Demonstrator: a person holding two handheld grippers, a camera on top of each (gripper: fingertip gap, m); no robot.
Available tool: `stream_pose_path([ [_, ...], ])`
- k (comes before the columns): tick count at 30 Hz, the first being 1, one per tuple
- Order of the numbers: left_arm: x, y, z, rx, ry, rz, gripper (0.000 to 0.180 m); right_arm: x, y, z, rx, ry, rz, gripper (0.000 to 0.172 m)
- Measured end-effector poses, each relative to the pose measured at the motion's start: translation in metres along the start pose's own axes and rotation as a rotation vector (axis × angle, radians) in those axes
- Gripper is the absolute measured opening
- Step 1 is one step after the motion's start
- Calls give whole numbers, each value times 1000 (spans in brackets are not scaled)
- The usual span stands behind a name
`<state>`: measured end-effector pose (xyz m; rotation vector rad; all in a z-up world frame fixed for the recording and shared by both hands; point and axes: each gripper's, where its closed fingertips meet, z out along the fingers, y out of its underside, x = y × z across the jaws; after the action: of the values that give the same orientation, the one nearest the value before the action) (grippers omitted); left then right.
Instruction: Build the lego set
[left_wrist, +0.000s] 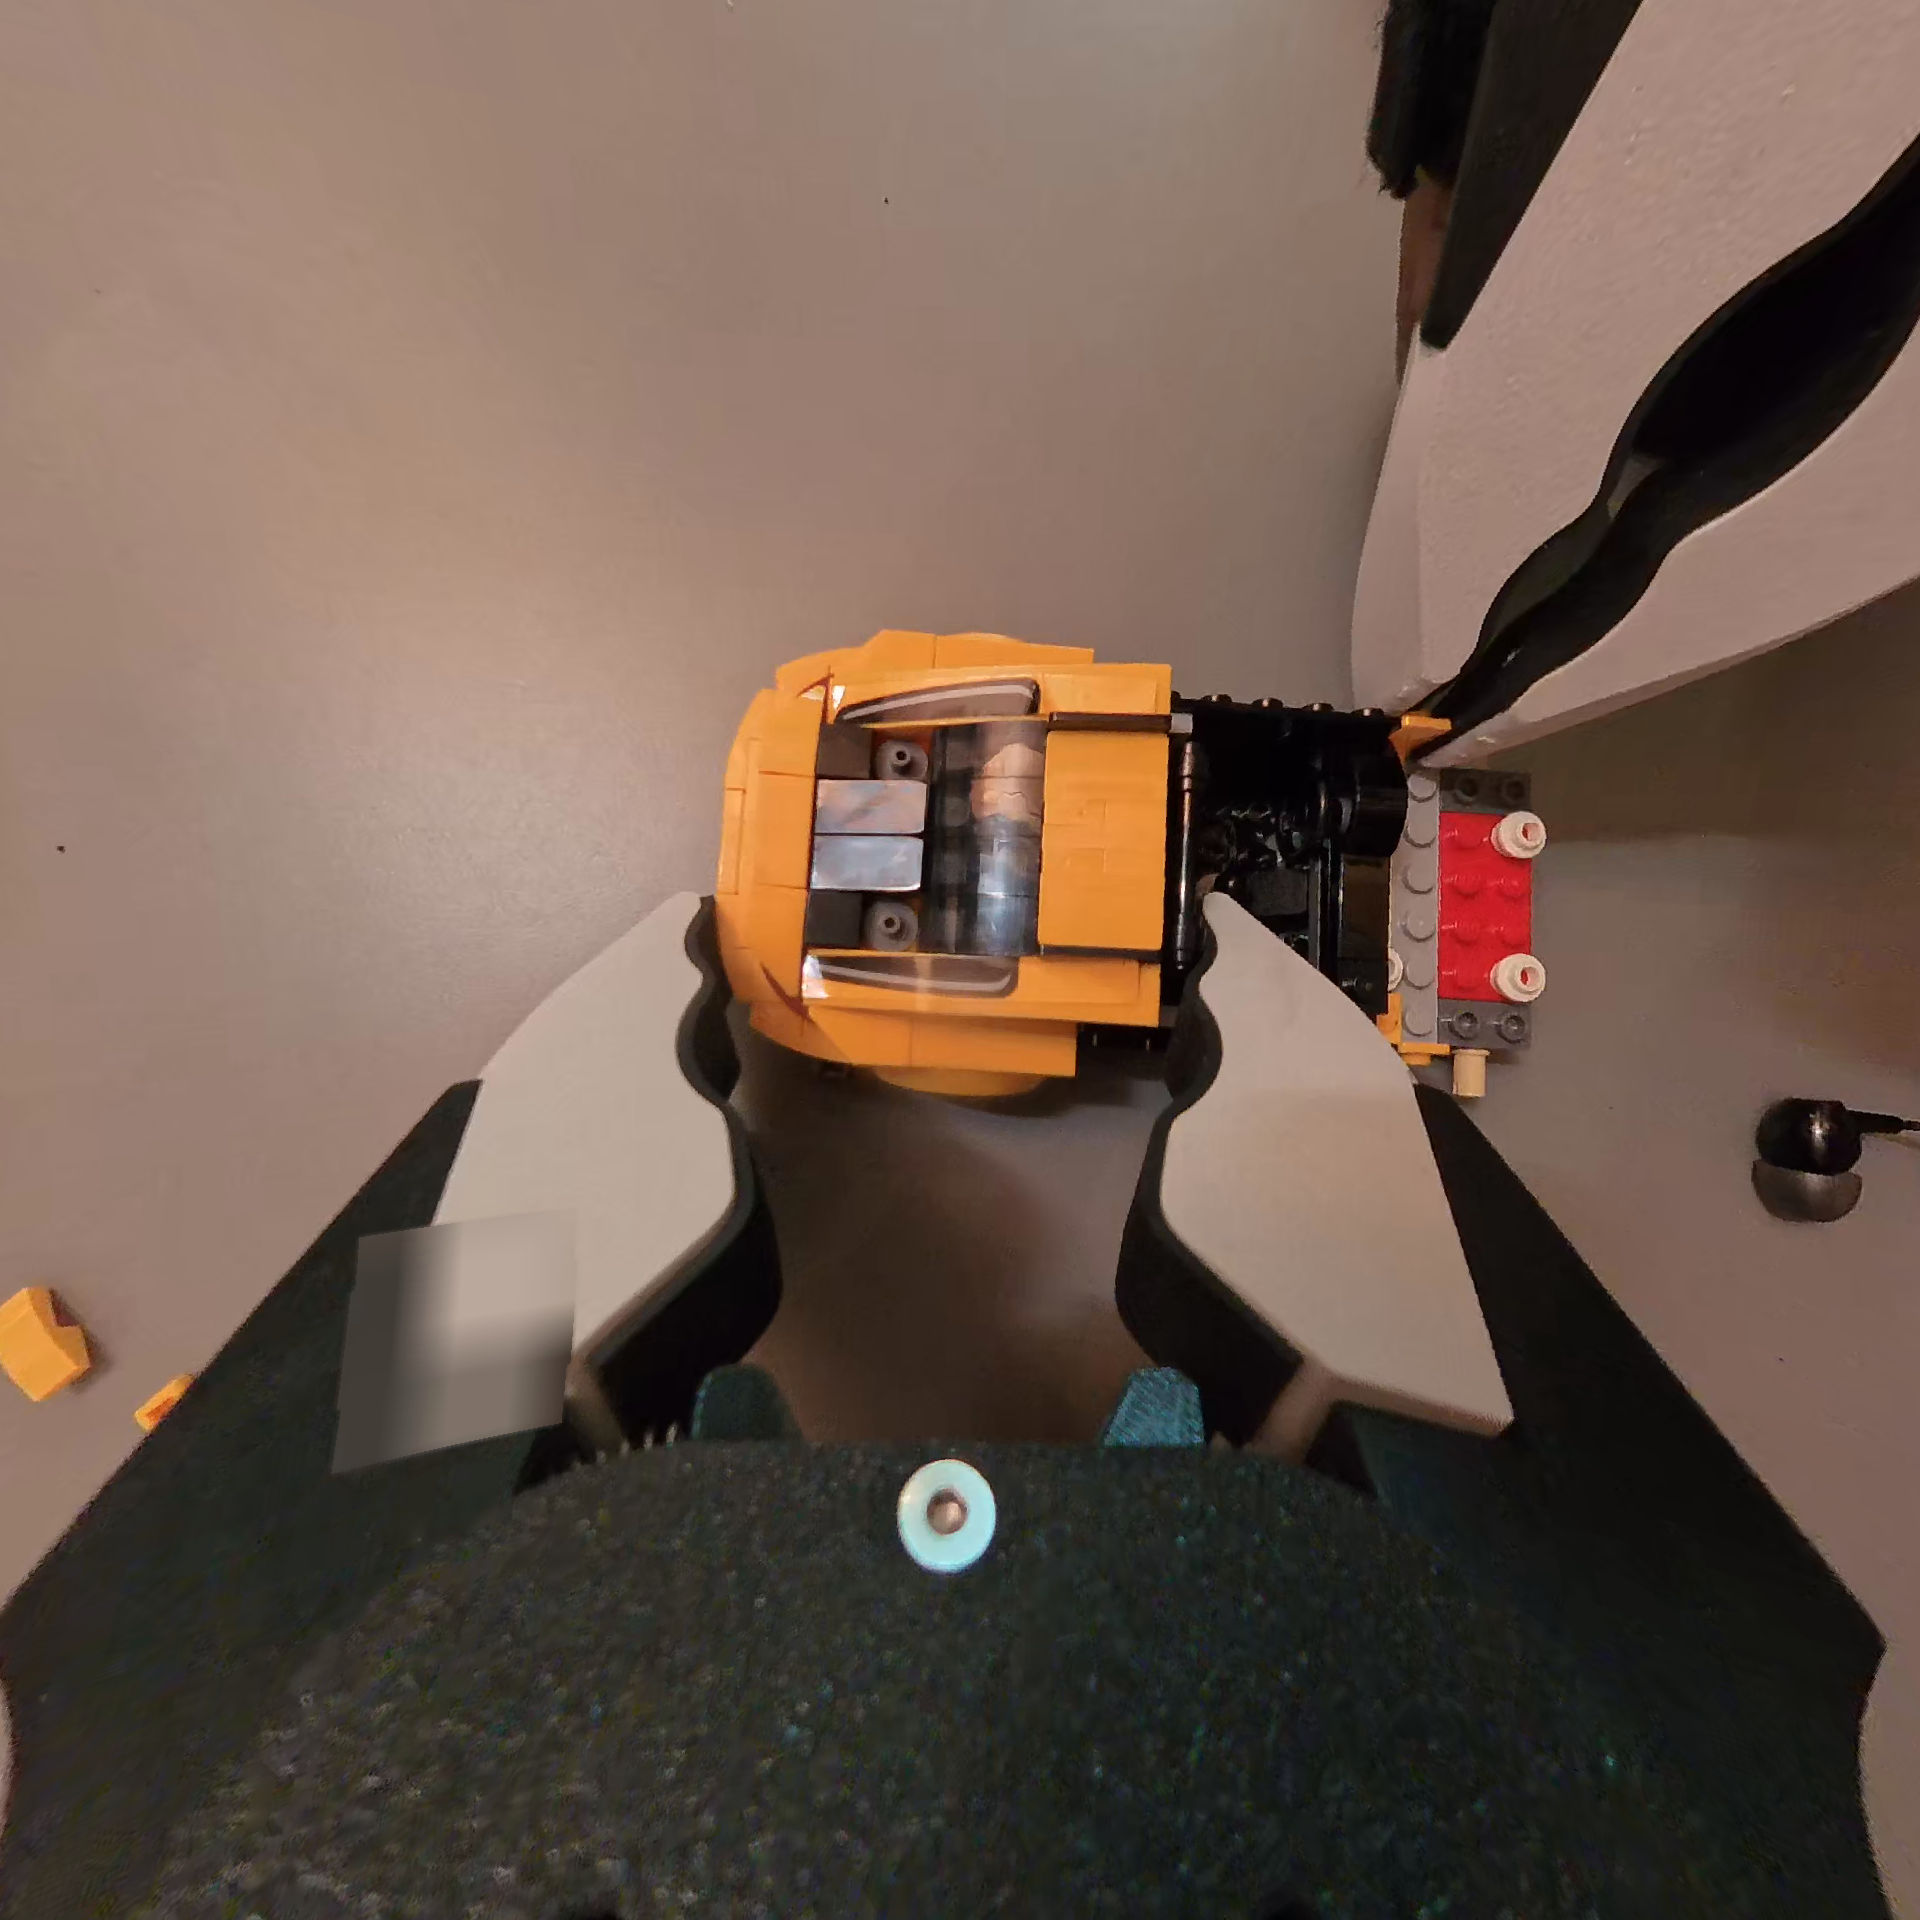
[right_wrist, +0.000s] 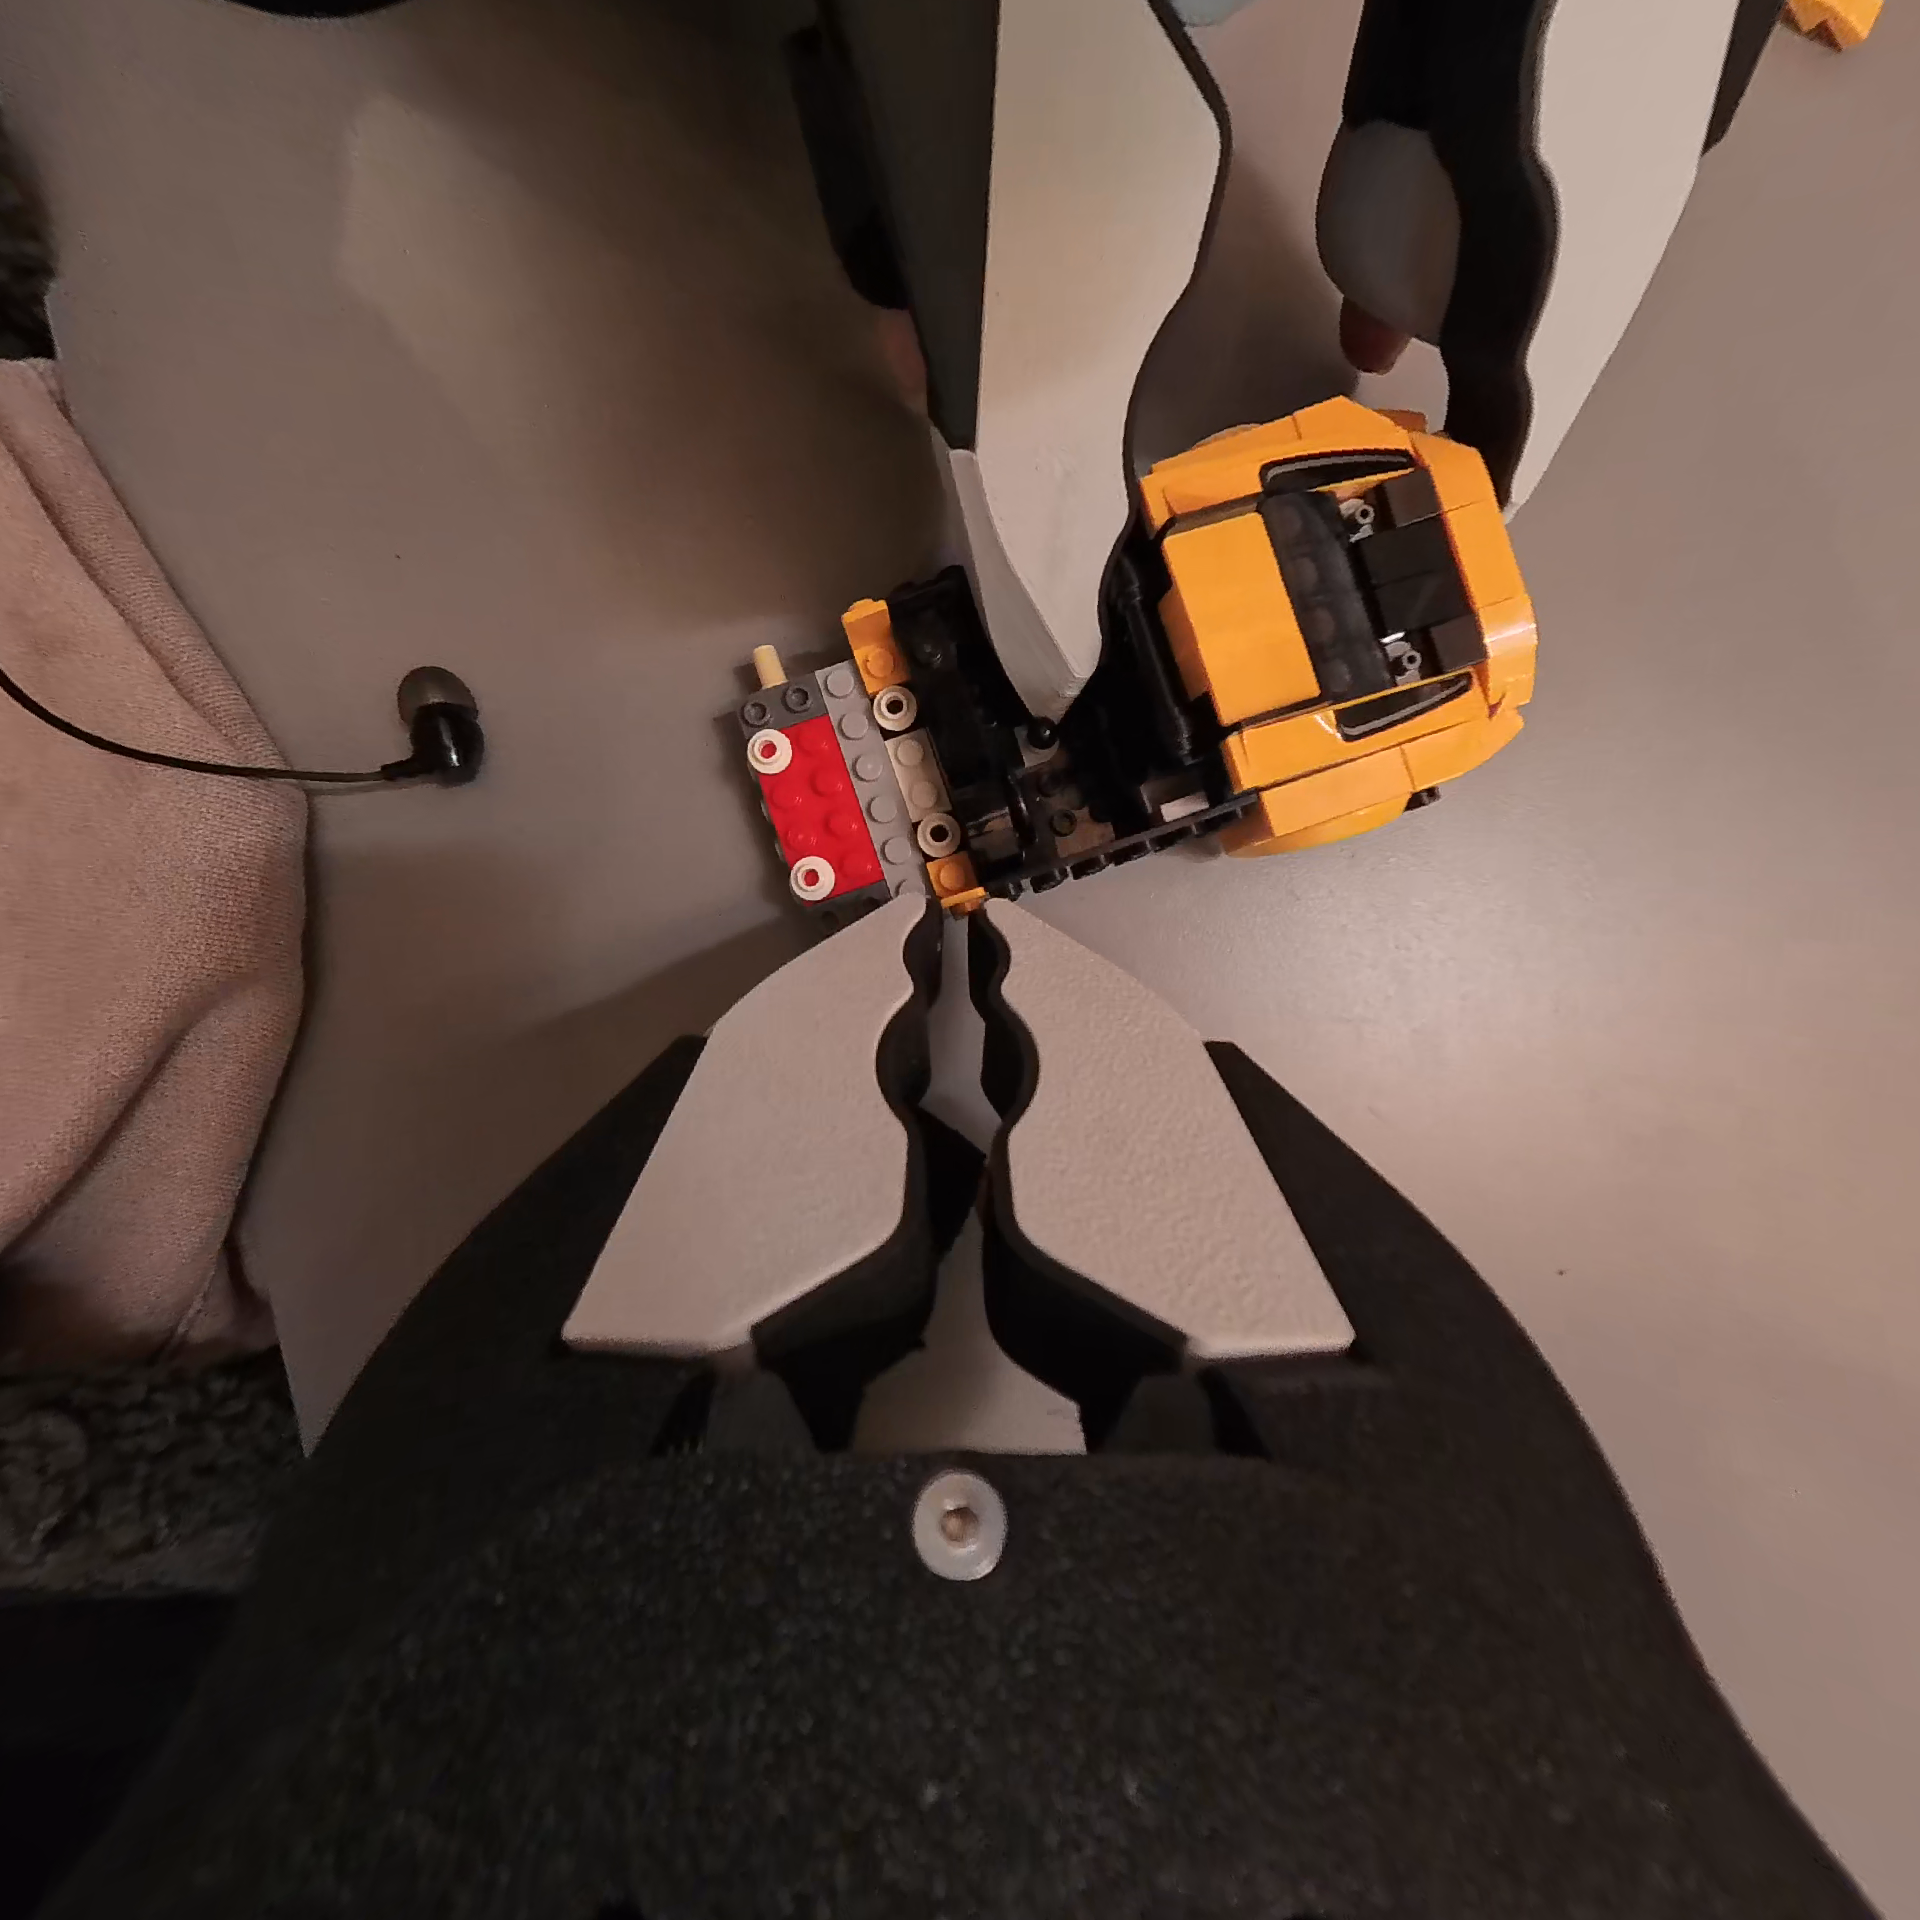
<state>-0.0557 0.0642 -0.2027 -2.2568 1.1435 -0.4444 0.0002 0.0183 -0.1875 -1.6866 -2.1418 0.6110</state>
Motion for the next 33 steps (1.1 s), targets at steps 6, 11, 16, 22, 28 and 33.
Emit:
stream_pose_path([
  [6, 0, 0, 0, 0, 5, 10, 82, 0, 0, 1, -3, -10, -45, 4],
  [11, 1, 1, -2, 12, 11, 30, 82, -3, -2, 1, 37, 4, -71, 5],
  [16, 1, -22, -15, 144, -93, 227, 82, 0, 3, -12, 174, 28, -30, 19],
  [22, -1, -48, -32, 281, -280, 443, 82, 17, 13, -31, 324, 73, 28, 24],
  [28, 3, -57, -37, 332, -337, 532, 82, 28, 12, -40, 386, 64, 42, 24],
  [33, 6, -60, -39, 350, -361, 576, 82, 32, 9, -40, 414, 56, 41, 24],
])
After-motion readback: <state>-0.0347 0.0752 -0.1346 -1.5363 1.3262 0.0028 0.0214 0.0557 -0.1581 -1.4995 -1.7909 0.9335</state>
